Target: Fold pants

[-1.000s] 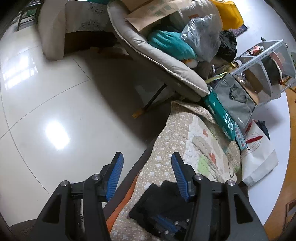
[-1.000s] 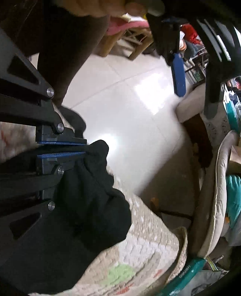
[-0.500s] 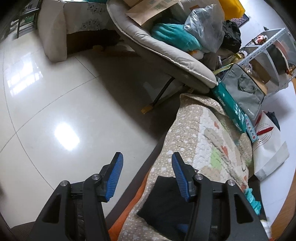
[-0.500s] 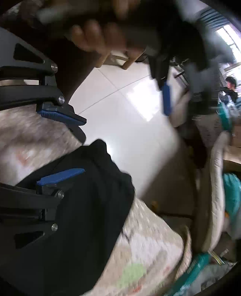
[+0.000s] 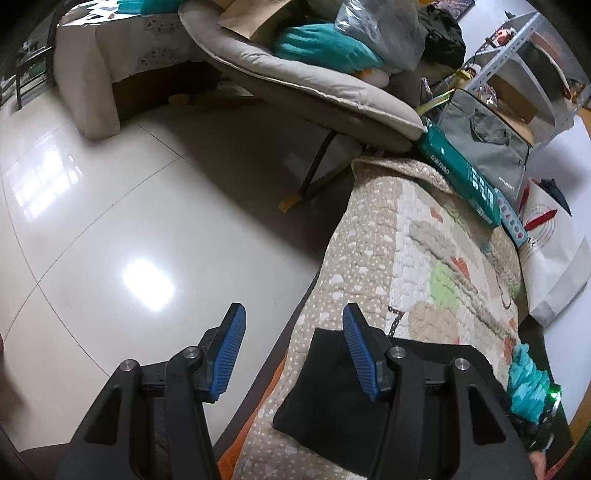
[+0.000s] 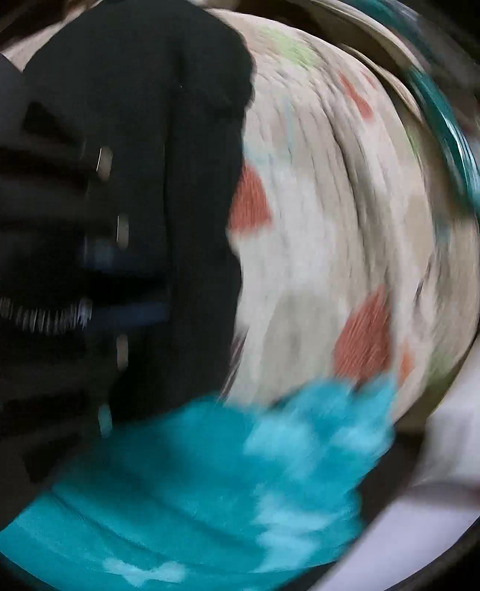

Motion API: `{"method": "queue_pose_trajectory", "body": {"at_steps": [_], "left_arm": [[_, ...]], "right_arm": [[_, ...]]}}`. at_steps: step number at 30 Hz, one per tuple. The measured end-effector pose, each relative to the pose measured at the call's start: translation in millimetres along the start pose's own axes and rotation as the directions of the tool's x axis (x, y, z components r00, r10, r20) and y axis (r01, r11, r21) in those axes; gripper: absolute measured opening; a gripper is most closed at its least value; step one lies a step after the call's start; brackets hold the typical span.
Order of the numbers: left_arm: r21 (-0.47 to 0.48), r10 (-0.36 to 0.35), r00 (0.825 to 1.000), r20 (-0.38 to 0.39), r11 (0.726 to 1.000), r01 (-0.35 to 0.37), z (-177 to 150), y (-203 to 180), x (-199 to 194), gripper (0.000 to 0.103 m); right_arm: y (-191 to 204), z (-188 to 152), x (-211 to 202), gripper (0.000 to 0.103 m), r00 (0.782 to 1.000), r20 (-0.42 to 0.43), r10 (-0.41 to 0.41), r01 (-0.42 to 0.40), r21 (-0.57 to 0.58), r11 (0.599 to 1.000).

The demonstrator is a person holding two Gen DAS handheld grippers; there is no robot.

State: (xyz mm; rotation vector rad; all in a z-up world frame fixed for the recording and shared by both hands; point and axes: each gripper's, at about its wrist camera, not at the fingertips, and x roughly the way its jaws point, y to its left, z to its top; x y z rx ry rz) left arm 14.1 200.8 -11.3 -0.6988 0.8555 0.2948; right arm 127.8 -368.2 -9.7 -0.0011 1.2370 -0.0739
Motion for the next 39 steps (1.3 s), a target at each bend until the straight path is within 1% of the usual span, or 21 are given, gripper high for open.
{"method": "queue_pose_trajectory", "body": {"at_steps": [1,3,4,6,7,8,9,10,11,13,14,16,17,18,21,23,27,29,34,36,39], "left_arm": [[0.003,0.004,1.000,-0.005,1.000,-0.004,-1,-1,2,0.054],[0.007,0.006,1.000,-0.016,1.000,-0.006,-2,-3,6,0.054],[0.011,0.007,1.000,-0.020,1.000,-0.007,-3,-4,7,0.054],[0.032,0.011,1.000,-0.025,0.999,-0.010,-7,-10,10,0.054],[0.045,0.013,1.000,-0.027,0.999,-0.011,-8,-12,11,0.054],[0.061,0.014,0.999,-0.030,0.998,-0.012,-9,-17,13,0.054],[0.073,0.013,0.999,-0.032,0.997,-0.010,-10,-20,14,0.054],[0.086,0.012,0.999,-0.032,0.996,-0.009,-11,-23,15,0.054],[0.102,0.013,0.999,-0.030,0.995,-0.010,-12,-26,15,0.054],[0.129,0.019,1.000,-0.025,0.991,-0.015,-14,-31,15,0.054],[0.144,0.020,1.000,-0.023,0.989,-0.016,-15,-34,15,0.054],[0.165,0.022,0.999,-0.025,0.986,-0.018,-16,-37,16,0.054],[0.169,0.023,0.999,-0.030,0.985,-0.017,-16,-39,18,0.054],[0.168,0.022,0.999,-0.038,0.986,-0.016,-17,-39,19,0.054],[0.141,0.022,0.997,-0.072,0.990,-0.012,-16,-35,27,0.054],[0.115,0.019,0.995,-0.098,0.993,-0.007,-16,-32,34,0.054],[0.102,0.013,0.993,-0.117,0.995,-0.001,-20,-29,38,0.054],[0.088,0.012,0.992,-0.123,0.996,-0.001,-24,-25,38,0.054],[-0.025,-0.009,0.986,-0.165,1.000,0.004,-35,3,38,0.054],[-0.057,-0.019,0.987,-0.160,0.998,0.010,-40,13,30,0.054],[-0.065,-0.026,0.994,-0.105,0.998,0.019,-43,20,3,0.054]], "right_arm": [[0,2,-2,0.000,1.000,-0.004,-0.009,0.009,0.002,1.000],[18,2,-7,0.000,0.996,-0.003,-0.089,0.089,-0.047,0.995],[29,0,-12,0.000,0.993,0.024,-0.119,0.120,-0.069,0.990],[52,1,-27,0.005,0.987,0.117,-0.114,0.127,-0.105,0.986],[64,2,-33,0.009,0.986,0.152,-0.069,0.089,-0.131,0.987],[73,3,-35,0.020,0.986,0.167,-0.007,0.032,-0.149,0.988],[76,6,-35,0.039,0.985,0.170,0.036,-0.009,-0.158,0.987],[86,8,-34,0.047,0.979,0.173,0.105,-0.076,-0.169,0.983],[90,8,-31,0.053,0.974,0.176,0.139,-0.109,-0.171,0.979],[92,14,-19,0.053,0.973,0.164,0.162,-0.136,-0.162,0.977],[90,18,-6,0.053,0.980,0.131,0.149,-0.129,-0.147,0.981],[77,20,14,0.053,0.995,0.091,0.049,-0.041,-0.095,0.995],[71,21,15,0.051,0.994,0.097,0.043,-0.036,-0.077,0.996],[64,20,10,0.050,0.991,0.116,0.068,-0.062,-0.056,0.996],[66,12,-13,0.051,0.981,0.196,0.012,0.003,-0.077,0.997],[75,4,-31,0.054,0.965,0.261,-0.018,0.055,-0.133,0.990],[81,-10,-49,0.060,0.947,0.319,0.045,0.022,-0.203,0.979],[93,-19,-52,0.060,0.945,0.308,0.110,-0.038,-0.233,0.972],[124,-39,-51,0.060,0.941,0.271,0.202,-0.114,-0.307,0.945],[138,-45,-53,0.060,0.937,0.262,0.230,-0.133,-0.344,0.930],[160,-56,-67,0.060,0.924,0.264,0.278,-0.150,-0.419,0.896]]}}
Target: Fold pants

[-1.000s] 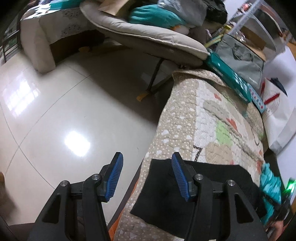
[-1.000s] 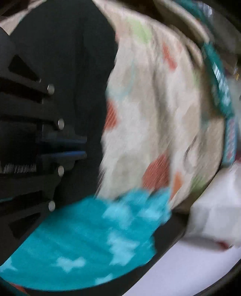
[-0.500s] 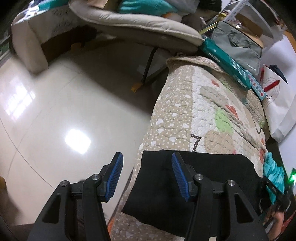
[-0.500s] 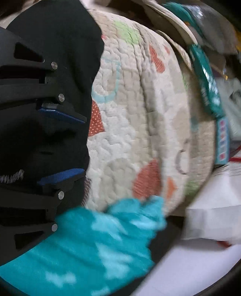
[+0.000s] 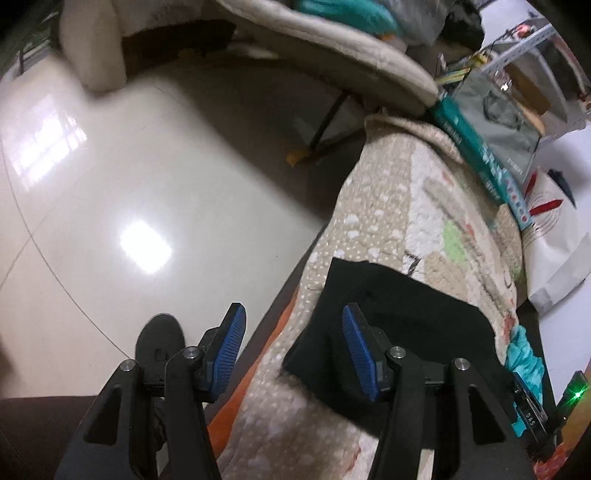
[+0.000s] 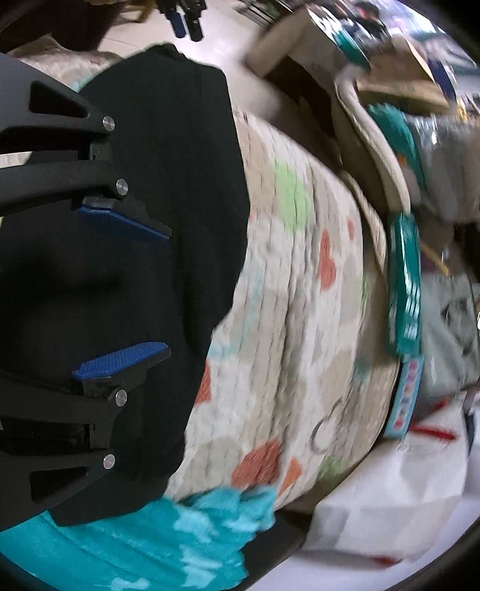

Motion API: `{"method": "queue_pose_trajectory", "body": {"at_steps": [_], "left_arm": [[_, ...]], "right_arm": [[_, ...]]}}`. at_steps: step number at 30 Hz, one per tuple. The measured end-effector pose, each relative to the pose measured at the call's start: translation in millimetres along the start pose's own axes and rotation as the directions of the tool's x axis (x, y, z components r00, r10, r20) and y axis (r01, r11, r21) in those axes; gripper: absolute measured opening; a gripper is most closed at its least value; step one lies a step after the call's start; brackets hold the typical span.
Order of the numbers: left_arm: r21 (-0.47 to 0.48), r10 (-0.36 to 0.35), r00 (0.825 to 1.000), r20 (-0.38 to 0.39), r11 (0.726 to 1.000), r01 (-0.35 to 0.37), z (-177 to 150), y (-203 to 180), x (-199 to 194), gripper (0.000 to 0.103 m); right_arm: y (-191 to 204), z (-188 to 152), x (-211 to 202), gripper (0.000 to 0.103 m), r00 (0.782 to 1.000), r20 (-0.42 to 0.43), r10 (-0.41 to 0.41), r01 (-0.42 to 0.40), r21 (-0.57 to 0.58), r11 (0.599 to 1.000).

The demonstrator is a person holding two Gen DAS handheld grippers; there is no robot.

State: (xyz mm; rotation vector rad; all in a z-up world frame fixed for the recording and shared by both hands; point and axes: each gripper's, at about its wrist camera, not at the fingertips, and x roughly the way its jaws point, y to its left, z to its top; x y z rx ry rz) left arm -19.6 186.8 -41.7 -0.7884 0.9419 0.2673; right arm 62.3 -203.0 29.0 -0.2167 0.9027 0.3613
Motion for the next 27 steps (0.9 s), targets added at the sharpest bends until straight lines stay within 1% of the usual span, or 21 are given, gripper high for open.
{"method": "queue_pose_trajectory", "body": {"at_steps": [1,2,3,4,5,8,10,12,13,15,17,20,23,27], "left_arm": [[0.000,-0.012,1.000,0.027,1.000,0.012,-2,2,-12,0.054],[-0.001,-0.031,0.998,0.056,1.000,0.031,-6,5,-23,0.054],[-0.004,-0.045,0.996,0.081,0.999,0.046,-12,9,-31,0.058],[-0.013,-0.055,0.994,0.092,0.998,0.056,-17,13,-35,0.061],[-0.040,-0.077,0.993,0.087,0.996,0.081,-26,20,-34,0.062],[-0.096,-0.139,0.990,0.006,0.986,0.139,-40,28,-14,0.062],[-0.093,-0.165,0.986,-0.026,0.982,0.162,-46,24,0,0.062],[-0.061,-0.201,0.979,-0.035,0.978,0.199,-51,16,9,0.062],[-0.054,-0.218,0.975,-0.037,0.975,0.216,-52,13,12,0.062],[-0.076,-0.274,0.960,-0.058,0.960,0.270,-56,10,24,0.062],[-0.120,-0.319,0.943,-0.091,0.944,0.308,-58,9,39,0.062],[-0.150,-0.369,0.922,-0.116,0.924,0.351,-57,5,56,0.062],[-0.139,-0.384,0.917,-0.109,0.919,0.369,-51,2,63,0.062],[-0.214,-0.439,0.894,-0.091,0.885,0.413,-45,14,72,0.062]], "right_arm": [[6,1,-3,0.060,1.000,0.006,0.009,-0.008,-0.019,1.000],[17,0,-8,0.061,0.999,0.020,0.026,-0.025,-0.062,0.998],[23,0,-10,0.063,0.999,0.026,0.036,-0.033,-0.085,0.996],[34,-2,-13,0.064,0.998,0.033,0.056,-0.052,-0.131,0.990],[40,-4,-14,0.066,0.997,0.031,0.071,-0.065,-0.159,0.985],[64,-9,-7,0.067,0.993,-0.004,0.120,-0.118,-0.231,0.966],[80,-7,2,0.067,0.986,-0.042,0.163,-0.168,-0.254,0.953],[97,1,12,0.067,0.976,-0.083,0.202,-0.218,-0.273,0.937],[103,4,16,0.067,0.973,-0.095,0.211,-0.229,-0.280,0.932],[124,18,28,0.067,0.964,-0.131,0.231,-0.261,-0.308,0.915],[151,39,44,0.067,0.948,-0.180,0.262,-0.310,-0.345,0.886],[185,63,65,0.067,0.934,-0.228,0.274,-0.345,-0.381,0.858],[217,81,91,0.067,0.916,-0.292,0.274,-0.377,-0.401,0.835],[260,88,130,0.067,0.892,-0.386,0.236,-0.409,-0.466,0.785]]}}
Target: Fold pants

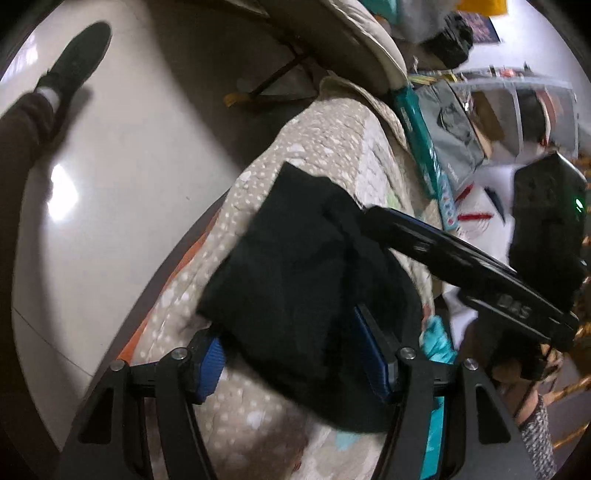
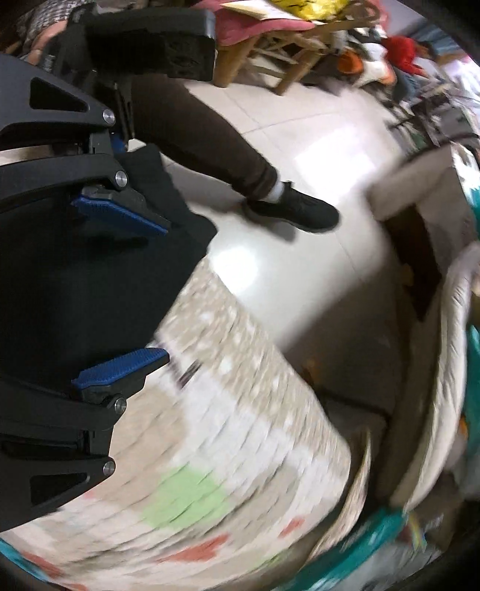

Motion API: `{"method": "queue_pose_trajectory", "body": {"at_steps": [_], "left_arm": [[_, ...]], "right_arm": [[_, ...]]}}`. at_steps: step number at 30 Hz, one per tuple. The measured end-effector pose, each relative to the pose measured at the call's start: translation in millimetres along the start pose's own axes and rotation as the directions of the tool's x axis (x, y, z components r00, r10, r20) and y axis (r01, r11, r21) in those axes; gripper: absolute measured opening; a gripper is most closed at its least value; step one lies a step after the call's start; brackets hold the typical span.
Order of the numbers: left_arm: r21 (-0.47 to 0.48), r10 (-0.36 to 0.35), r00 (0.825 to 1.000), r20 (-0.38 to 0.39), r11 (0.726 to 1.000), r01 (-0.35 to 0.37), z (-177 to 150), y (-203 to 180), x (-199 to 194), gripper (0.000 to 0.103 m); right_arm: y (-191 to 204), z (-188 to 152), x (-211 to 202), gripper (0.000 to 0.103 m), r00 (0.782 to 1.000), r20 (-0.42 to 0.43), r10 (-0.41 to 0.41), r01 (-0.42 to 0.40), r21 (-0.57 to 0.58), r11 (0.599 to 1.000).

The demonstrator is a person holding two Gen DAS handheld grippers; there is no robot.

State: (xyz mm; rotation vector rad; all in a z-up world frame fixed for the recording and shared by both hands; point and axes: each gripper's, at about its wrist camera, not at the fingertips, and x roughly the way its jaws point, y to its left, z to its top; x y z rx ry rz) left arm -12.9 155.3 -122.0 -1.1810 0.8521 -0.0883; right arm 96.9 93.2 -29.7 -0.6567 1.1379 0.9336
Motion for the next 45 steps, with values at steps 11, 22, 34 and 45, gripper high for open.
{"method": "queue_pose_trajectory", "body": {"at_steps": [11,22,34,45], "left_arm": [[0.027,0.022,1.000,0.014,0.999,-0.022,5,-5,7,0.054],[0.091,0.046,0.998,0.035,0.995,-0.049,0,-36,-20,0.024],[0.291,0.034,0.999,-0.040,0.956,-0.021,-44,-140,6,0.024],[0.489,0.181,0.945,-0.271,0.872,-0.027,-139,-187,94,0.039]], "right_arm": [[46,13,56,0.042,0.985,-0.172,0.029,-0.061,-0.187,0.980],[37,9,-10,0.019,0.999,0.010,0.039,-0.038,-0.114,0.993],[-47,-70,-110,0.019,0.976,0.217,0.028,-0.058,0.129,0.990],[-173,-252,-125,0.043,0.961,0.155,-0.228,0.107,0.549,0.829]]}}
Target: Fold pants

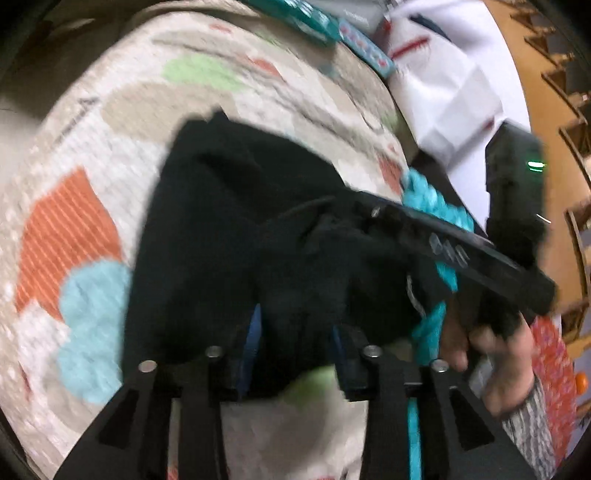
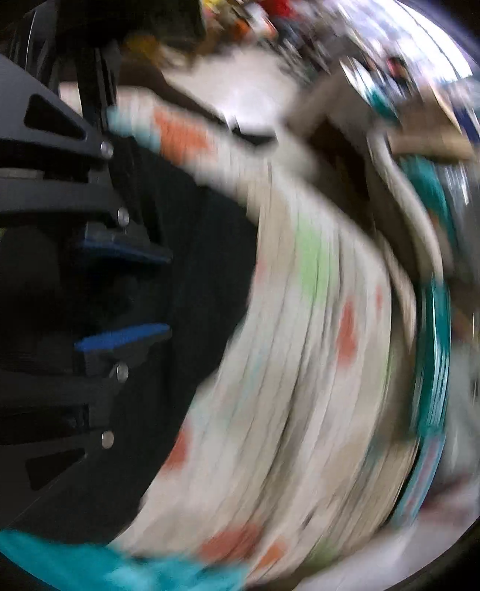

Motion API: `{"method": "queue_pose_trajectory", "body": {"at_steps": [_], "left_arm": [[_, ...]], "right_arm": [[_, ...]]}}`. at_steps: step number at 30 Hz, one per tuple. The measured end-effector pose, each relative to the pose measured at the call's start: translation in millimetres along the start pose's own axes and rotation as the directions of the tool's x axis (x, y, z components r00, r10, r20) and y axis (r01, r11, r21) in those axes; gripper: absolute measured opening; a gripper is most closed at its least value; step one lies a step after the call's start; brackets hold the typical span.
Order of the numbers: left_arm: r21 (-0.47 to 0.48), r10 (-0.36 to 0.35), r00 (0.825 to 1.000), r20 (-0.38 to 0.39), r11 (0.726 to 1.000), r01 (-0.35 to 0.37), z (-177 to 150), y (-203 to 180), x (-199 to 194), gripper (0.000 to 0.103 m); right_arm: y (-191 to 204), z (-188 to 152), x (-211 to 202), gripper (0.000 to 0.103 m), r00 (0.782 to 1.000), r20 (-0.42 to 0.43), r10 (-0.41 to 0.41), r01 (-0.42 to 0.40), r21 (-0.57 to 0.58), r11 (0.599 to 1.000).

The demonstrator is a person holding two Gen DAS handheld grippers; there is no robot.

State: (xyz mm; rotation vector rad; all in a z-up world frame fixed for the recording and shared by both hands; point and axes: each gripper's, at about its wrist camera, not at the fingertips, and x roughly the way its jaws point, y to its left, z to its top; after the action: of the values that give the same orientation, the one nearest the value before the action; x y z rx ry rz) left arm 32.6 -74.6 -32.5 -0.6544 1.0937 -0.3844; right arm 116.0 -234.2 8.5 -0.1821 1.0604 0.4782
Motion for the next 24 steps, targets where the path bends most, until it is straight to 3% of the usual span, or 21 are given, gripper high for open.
{"method": "queue_pose_trajectory", "body": {"at_steps": [2,4,6,8,10,12,15,17,22,24], "left_arm": [[0.038,-0.008,1.000,-0.011,0.999,0.009,-11,-6,-7,0.042],[0.061,-0.012,1.000,0.005,0.998,0.012,-17,-8,-19,0.044],[0.040,0.003,0.999,0.048,0.999,-0.005,-15,-3,-34,0.049],[-0.026,0.021,0.996,0.083,0.999,-0.019,-10,10,-44,0.051],[-0.084,0.056,0.993,0.105,0.995,-0.047,-8,25,-52,0.051],[-0.128,0.096,0.987,0.129,0.989,-0.079,-7,38,-59,0.051],[-0.158,0.127,0.982,0.139,0.982,-0.104,-10,50,-63,0.051],[-0.155,0.131,0.982,0.135,0.982,-0.110,-10,55,-63,0.051],[-0.115,0.125,0.984,0.124,0.987,-0.111,-2,58,-49,0.053],[-0.107,0.118,0.987,0.111,0.989,-0.106,3,57,-36,0.053]], "right_arm": [[-32,-1,-11,0.043,0.994,0.025,-0.109,0.106,0.105,0.989],[-46,2,-29,0.043,0.993,0.095,-0.076,0.058,0.178,0.982],[-42,7,-47,0.043,0.985,0.170,0.013,-0.050,0.214,0.976],[-20,9,-56,0.043,0.969,0.216,0.120,-0.160,0.178,0.971],[6,6,-48,0.043,0.944,0.190,0.270,-0.299,0.144,0.943],[25,-3,-33,0.043,0.929,0.128,0.346,-0.362,0.126,0.924],[40,-14,0,0.043,0.946,-0.015,0.323,-0.319,0.123,0.940],[33,-22,20,0.042,0.972,-0.117,0.204,-0.187,0.143,0.972],[28,-13,3,0.043,0.995,-0.050,0.085,-0.079,0.104,0.991],[36,-3,-5,0.045,0.994,-0.014,0.105,-0.104,0.064,0.992]]}}
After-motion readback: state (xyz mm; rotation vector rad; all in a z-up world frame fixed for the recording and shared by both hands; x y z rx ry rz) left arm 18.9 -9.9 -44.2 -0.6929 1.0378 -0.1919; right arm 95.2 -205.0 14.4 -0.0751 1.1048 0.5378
